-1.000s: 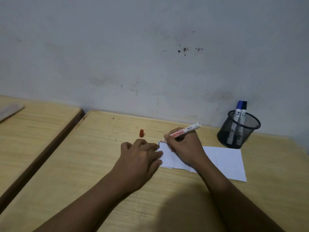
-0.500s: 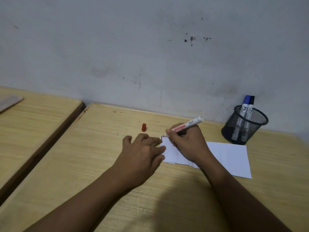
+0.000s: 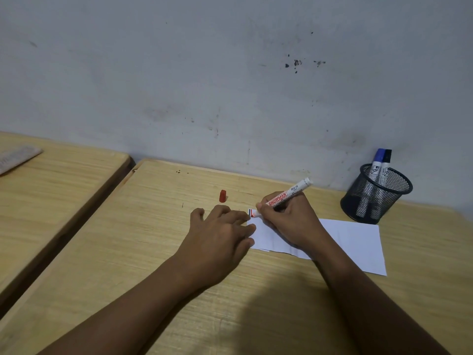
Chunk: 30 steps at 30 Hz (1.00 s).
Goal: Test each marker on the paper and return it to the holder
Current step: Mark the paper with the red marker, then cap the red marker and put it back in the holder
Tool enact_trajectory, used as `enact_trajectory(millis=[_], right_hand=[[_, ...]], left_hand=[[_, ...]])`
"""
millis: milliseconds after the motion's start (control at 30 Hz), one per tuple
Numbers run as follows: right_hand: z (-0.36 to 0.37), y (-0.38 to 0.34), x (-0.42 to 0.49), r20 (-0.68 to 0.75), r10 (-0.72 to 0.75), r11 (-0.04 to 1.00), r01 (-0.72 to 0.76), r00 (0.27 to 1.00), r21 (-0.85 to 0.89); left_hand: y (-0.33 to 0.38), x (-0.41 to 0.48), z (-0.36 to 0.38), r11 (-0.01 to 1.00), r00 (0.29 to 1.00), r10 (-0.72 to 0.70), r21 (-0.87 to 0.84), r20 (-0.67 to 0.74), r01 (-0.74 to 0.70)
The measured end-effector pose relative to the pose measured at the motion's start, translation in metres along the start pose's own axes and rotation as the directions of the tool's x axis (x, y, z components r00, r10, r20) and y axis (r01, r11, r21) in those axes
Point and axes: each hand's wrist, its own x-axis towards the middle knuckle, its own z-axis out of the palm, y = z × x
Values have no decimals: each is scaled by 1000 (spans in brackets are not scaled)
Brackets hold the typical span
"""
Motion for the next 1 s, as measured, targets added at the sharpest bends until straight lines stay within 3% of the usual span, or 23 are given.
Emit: enact_trajectory(millis=[233,333,400,500,600,667,767,800,867,933,1000], right_hand=[[-1,-2,-1,-22,8,999,-7,1000,45],[-11,-5,2,-59,85,947,-63,995,316],[-18,-11,0,-115,102,882,-37,988,469],[-29,-28,-6,-209,54,848,66,976,526],[-41,-45,-13,-244,8,847,123,970,518],[-49,-52,-20,-259,-10,856,142,966,498],[-61,-57,-35,-289,-4,860,150,957,487],[-66,-59,-40,-300,1,859,153,954,488],[-74,-65,-49,-322,11,851,161,947,500],[-80,-74,-56,-337,8,840,176,942,513],[-85,-85,-64,-339,-10,835,194,941,515]], left_hand=[[-1,0,2,1000,1000,-14,-11,-6,14],[2,-3,-3,992,997,-52,-120,-59,45],[4,-2,-8,954,980,-143,-284,-139,99],[-4,15,-16,883,902,-361,-397,-236,250],[-18,41,-24,881,882,-461,-164,-97,443],[-22,51,-28,899,899,-437,-33,-40,436],[-17,54,-40,913,912,-408,-49,-53,406],[-13,54,-45,906,907,-416,-107,-66,408],[-2,54,-59,851,911,-406,-391,-67,351],[19,51,-78,679,934,-350,-705,-67,204],[45,47,-99,543,951,-294,-836,-96,84]])
